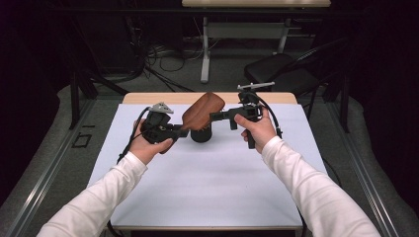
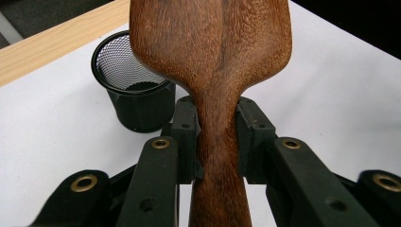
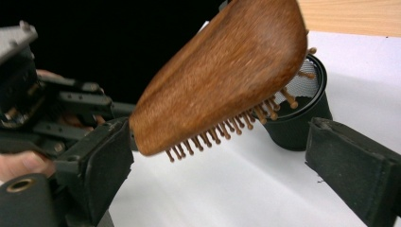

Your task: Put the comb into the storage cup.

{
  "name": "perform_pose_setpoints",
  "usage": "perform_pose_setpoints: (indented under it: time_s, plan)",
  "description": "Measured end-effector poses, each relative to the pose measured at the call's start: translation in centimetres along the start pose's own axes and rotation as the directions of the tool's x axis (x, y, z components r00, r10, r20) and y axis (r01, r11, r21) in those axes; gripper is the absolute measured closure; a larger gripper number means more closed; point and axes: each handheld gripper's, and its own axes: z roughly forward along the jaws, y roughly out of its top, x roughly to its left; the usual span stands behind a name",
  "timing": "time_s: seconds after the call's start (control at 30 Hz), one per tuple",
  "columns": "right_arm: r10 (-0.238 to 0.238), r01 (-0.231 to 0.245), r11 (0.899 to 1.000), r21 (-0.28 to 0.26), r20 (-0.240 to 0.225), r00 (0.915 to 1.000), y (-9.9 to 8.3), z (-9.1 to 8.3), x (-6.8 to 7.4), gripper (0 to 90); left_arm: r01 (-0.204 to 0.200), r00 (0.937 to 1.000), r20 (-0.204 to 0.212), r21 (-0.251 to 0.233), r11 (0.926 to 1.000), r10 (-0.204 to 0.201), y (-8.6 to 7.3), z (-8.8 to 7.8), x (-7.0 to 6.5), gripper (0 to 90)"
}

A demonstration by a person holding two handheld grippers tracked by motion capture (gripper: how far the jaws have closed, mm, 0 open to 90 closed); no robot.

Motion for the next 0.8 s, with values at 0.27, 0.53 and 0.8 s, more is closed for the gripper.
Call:
perform_pose_setpoints:
  time_s: [0.27,0.53,0.8]
  plan:
    - [0.066,-0.066,0.997,-0.036,-0.008,0.9978,0.0,0.3,-0.5,8.4,-0.004,1.0,-0.003,-0.023,0.9997,0.004,0.1,0.2,-0.3,72.1]
    - [0.106,-0.108,0.993,-0.053,-0.038,0.9936,-0.2,0.7,-0.7,10.4,0.002,1.0,0.005,-0.032,0.9995,-0.002,-0.2,0.5,-0.4,72.1]
    - [0.133,-0.136,0.989,-0.055,-0.058,0.9894,-0.4,1.3,-1.0,12.4,-0.009,0.9999,0.013,-0.036,0.9993,0.009,-0.3,0.8,-0.7,72.1]
